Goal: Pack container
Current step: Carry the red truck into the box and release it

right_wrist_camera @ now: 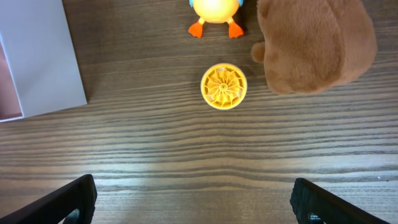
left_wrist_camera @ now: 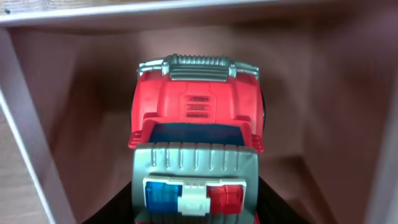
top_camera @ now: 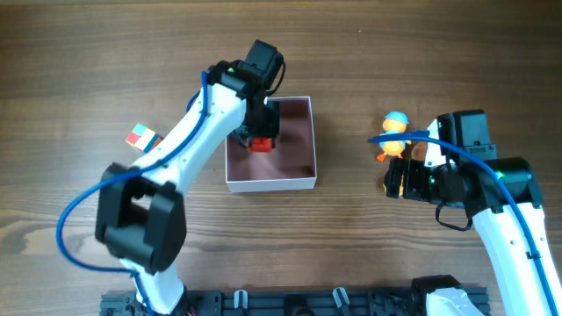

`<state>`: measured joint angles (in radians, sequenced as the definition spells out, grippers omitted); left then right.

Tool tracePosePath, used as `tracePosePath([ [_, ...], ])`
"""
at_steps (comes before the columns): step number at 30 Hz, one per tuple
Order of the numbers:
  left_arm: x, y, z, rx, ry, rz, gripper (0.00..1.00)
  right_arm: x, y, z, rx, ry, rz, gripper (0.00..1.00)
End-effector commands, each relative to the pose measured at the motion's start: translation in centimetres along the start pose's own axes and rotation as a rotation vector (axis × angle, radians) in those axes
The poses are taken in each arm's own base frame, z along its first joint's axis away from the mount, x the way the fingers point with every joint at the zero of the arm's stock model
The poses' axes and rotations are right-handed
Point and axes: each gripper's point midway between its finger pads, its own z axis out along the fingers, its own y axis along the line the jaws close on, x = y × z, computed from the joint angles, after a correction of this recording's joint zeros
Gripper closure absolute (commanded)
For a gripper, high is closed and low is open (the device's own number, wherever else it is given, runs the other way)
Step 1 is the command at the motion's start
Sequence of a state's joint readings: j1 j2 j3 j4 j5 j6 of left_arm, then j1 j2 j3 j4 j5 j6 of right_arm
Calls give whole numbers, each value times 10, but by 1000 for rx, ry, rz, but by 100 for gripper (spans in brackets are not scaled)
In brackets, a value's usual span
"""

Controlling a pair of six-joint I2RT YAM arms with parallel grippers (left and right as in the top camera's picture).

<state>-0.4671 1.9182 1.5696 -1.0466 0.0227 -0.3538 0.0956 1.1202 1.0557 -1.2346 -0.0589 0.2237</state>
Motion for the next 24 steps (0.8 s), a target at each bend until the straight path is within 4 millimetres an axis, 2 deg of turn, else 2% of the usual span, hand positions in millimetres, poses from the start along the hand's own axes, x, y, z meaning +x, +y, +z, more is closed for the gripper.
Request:
tracePosePath([
  [1, -19, 29, 15, -73, -31, -69, 96, -4, -2, -4, 14, -13, 10, 0],
  [5, -23, 40, 21, -86, -28, -94, 89, -3, -2, -4, 16, -8, 10, 0],
  [6, -23, 40, 21, -86, -28, -94, 74, -2, -2, -4, 16, -6, 10, 0],
  [9, -21, 36, 21, -75, -23, -89, 53, -2, -2, -4, 17, -3, 10, 0],
  [12, -21, 35, 21, -75, -22, -86, 37, -2, -2, -4, 17, -3, 10, 0],
  [15, -19, 36, 21, -78, -16, -86, 31, -2, -2, -4, 17, -3, 10, 0],
  [19, -18, 36, 17, -78, -15, -85, 33, -2, -2, -4, 17, -4, 10, 0],
  [21, -26, 30, -19, -54, -75, -54, 33, -2, -2, -4, 17, -6, 10, 0],
  [23, -36, 28, -62, -51, -168, -25, 28, -2, -2, -4, 17, -6, 10, 0],
  [24, -42, 33, -99, -76, -256, -30, 23, -2, -2, -4, 17, -6, 10, 0],
])
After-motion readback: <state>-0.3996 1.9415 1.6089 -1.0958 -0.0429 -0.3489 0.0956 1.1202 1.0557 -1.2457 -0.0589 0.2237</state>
